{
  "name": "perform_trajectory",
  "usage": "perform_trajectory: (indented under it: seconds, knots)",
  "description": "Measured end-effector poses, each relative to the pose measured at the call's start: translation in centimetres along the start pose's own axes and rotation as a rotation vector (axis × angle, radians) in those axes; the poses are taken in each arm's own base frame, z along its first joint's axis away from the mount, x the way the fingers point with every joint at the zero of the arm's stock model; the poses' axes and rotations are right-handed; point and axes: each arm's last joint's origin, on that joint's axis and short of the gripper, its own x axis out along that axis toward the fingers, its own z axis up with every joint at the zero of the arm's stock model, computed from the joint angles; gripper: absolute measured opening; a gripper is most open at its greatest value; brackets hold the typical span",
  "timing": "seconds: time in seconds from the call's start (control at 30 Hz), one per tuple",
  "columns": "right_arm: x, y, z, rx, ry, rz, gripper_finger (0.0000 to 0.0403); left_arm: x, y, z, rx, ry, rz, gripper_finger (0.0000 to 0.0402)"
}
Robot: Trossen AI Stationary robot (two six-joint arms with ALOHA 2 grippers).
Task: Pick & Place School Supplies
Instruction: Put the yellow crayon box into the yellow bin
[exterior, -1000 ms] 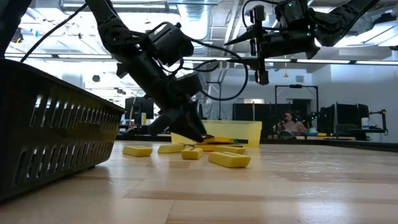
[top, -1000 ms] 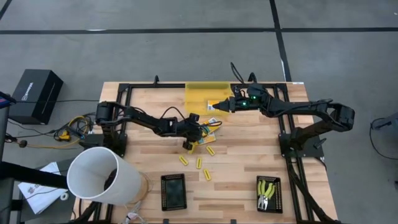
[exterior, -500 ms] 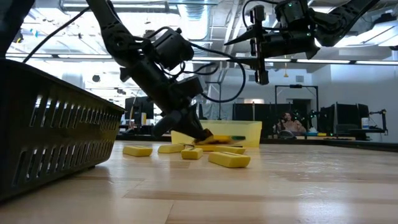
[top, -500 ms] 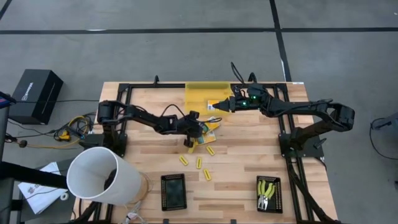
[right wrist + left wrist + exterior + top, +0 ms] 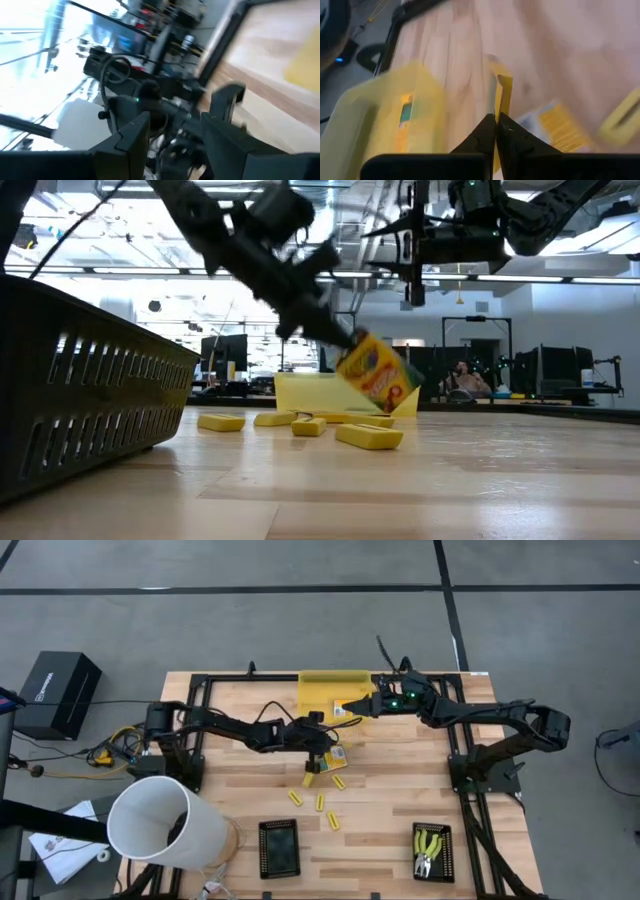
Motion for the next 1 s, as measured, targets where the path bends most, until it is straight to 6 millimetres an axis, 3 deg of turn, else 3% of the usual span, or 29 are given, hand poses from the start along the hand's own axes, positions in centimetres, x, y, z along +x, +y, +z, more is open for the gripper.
perform_trajectory:
  seconds: [0.1,0.3,0.57,0.83,1.0]
  knots:
    - [-0.3,0.6,0.8,-0.037,-0.042,0.075,0.0166,-1.4,0.4,1.5,-0.065,-0.04,0.004,0.0001]
    - [-1.3,2.5,2.8,-0.153,-0.121,0.183,0.0166,-4.3,1.3,2.4,-0.195,-0.014,-0.009,0.0002]
    - [-2.5,5.4,5.3,-0.391,-0.172,0.173,0.0166,-10.0,6.0,4.2,-0.611,-0.206,-0.015,0.0001]
    - [-2.5,7.3,6.4,-0.534,-0.177,0.145,0.0166,-16.6,10.4,4.9,-0.762,-0.453,-0.042,0.0002]
    - [-2.4,8.3,6.9,-0.581,-0.187,0.161,0.0167,-19.9,11.7,5.2,-0.797,-0.588,-0.11,0.0002]
